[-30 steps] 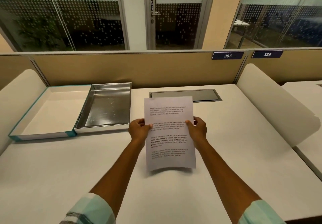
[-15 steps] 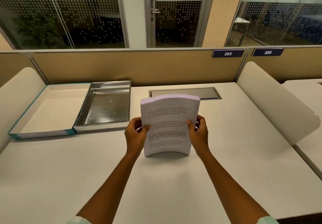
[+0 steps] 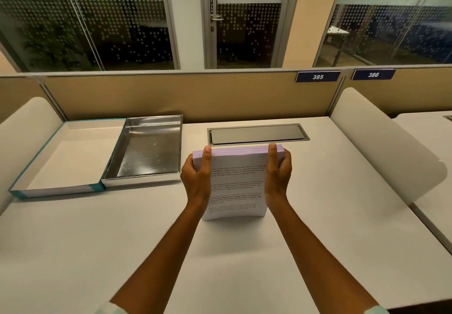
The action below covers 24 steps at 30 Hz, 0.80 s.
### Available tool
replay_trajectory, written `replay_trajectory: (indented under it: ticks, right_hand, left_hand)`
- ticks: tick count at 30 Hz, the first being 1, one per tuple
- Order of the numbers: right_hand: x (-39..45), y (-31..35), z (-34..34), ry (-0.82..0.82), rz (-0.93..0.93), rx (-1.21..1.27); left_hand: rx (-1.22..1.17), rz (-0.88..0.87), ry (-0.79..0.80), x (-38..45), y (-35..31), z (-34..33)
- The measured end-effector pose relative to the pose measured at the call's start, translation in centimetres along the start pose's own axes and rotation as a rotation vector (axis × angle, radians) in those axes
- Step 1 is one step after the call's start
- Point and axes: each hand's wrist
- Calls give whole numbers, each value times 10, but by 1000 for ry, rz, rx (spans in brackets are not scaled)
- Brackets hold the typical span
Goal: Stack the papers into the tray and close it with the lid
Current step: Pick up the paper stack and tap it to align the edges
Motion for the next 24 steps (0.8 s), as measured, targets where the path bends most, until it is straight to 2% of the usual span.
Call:
replay_trajectory:
  ticks: [7,24]
  right_hand:
    - [9,10,-7,-78,-138,8]
    - [13,14,-12,-107,-156,-49]
  left_hand:
    - [23,48,-94,3,-4,-8]
    - [0,136,-70,11,-8,-9]
Point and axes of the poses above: each hand's wrist, its own x-axis towards the middle knuckle, its own z-axis out of the back of the hand, y = z × x, and after that the axes turned 14 degrees about -z, right-handed
